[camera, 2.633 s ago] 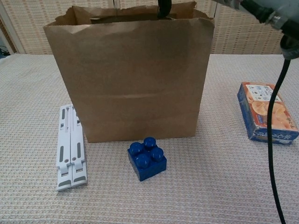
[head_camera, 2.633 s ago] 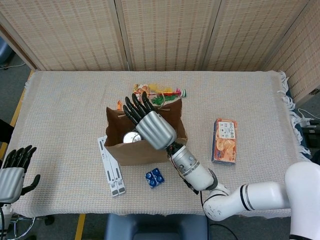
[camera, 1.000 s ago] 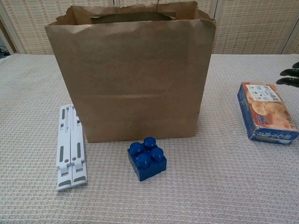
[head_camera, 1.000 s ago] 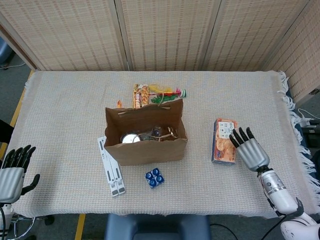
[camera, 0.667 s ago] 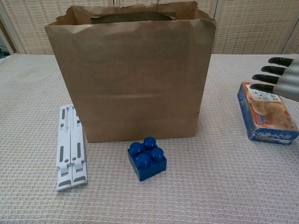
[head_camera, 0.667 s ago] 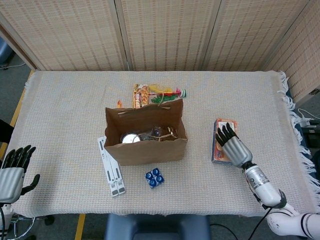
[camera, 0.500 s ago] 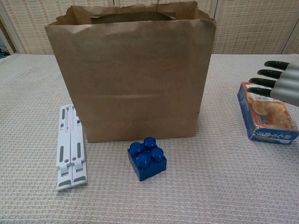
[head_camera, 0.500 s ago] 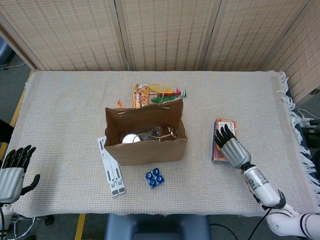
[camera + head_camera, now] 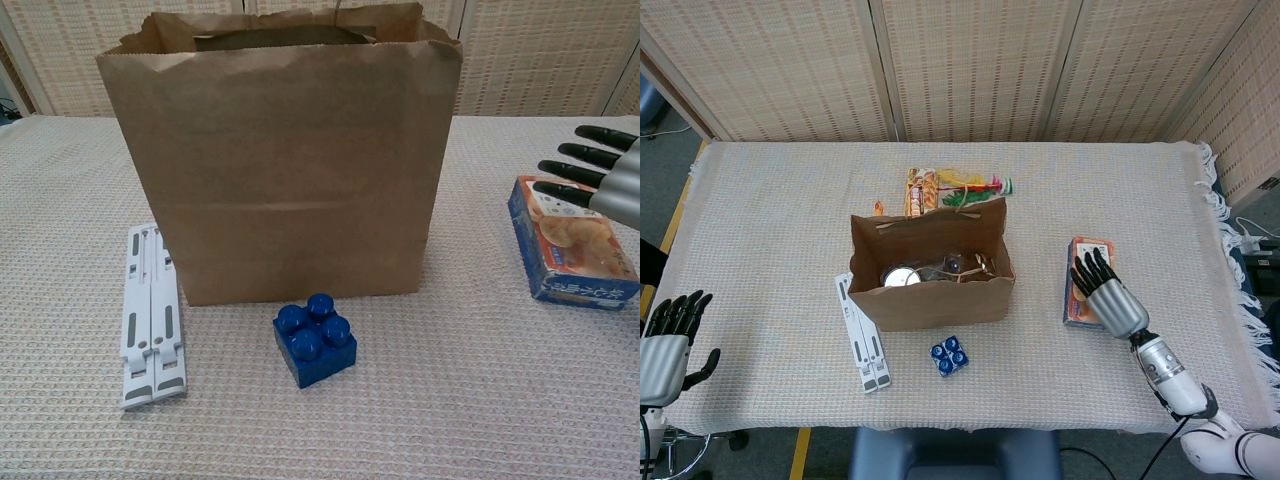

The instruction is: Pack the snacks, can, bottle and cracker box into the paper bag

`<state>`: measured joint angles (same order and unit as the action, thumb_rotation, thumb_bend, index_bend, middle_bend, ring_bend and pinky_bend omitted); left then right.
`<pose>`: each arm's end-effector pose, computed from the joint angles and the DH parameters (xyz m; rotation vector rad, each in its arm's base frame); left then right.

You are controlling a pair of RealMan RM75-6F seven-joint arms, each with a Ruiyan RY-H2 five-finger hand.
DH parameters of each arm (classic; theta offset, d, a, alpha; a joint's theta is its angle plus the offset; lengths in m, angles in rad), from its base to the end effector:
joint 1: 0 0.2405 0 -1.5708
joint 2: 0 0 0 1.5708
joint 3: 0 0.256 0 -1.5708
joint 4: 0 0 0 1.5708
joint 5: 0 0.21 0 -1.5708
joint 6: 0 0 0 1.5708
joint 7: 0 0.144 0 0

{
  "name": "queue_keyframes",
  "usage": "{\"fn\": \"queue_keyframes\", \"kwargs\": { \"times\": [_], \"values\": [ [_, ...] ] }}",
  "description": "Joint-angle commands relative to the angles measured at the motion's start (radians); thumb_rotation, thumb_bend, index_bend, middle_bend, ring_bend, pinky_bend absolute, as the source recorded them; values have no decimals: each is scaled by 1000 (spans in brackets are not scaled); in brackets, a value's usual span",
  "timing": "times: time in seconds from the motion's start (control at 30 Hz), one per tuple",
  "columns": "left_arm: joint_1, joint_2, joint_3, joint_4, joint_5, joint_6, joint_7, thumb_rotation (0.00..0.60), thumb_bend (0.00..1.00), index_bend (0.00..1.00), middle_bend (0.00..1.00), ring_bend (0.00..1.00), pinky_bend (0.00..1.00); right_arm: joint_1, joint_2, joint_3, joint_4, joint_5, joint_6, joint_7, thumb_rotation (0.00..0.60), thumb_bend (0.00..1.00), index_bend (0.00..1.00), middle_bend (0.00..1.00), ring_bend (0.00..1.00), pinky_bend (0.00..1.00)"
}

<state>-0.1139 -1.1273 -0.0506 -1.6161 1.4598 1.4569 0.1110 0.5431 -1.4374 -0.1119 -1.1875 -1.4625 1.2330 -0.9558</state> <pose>-0.3108 0.1900 0.1546 -1.4148 -0.8481 -0.8193 -0.2828 -0.2970 0.0442 1.9132 0.1946 0.2082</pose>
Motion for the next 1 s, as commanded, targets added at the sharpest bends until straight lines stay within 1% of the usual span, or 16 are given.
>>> {"fn": "queue_keyframes", "kwargs": {
  "times": [0.03, 0.13, 0.2, 0.27, 0.43, 0.77, 1.0],
  "values": [
    [0, 0, 0, 0, 0, 0, 0, 600, 379, 23, 0, 0, 0, -22, -28, 19, 22, 3, 13, 39, 600, 0, 0, 0, 0, 0],
    [0, 0, 0, 0, -1, 0, 2, 600, 379, 23, 0, 0, 0, -35, -39, 42, 13, 27, 13, 77, 600, 0, 0, 0, 0, 0],
    [0, -1, 0, 0, -1, 0, 2, 600, 379, 23, 0, 0, 0, -49, -59, 74, -6, 54, 20, 135, 600, 0, 0, 0, 0, 0],
    [0, 0, 0, 0, 0, 1, 1, 600, 379, 24, 0, 0, 0, -54, -71, 80, -5, 55, 18, 148, 600, 0, 0, 0, 0, 0],
    [0, 0, 0, 1, 0, 0, 0, 600, 379, 23, 0, 0, 0, -71, -79, 82, -34, 57, 10, 162, 600, 0, 0, 0, 0, 0],
    [0, 0, 0, 0, 0, 0, -1, 600, 379, 23, 0, 0, 0, -94, -60, 73, -114, 53, -16, 153, 600, 0, 0, 0, 0, 0],
    [0, 0, 0, 0, 0, 1, 0, 600, 379, 24, 0, 0, 0, -96, -62, 82, -123, 46, -24, 137, 600, 0, 0, 0, 0, 0]
  ]
}}
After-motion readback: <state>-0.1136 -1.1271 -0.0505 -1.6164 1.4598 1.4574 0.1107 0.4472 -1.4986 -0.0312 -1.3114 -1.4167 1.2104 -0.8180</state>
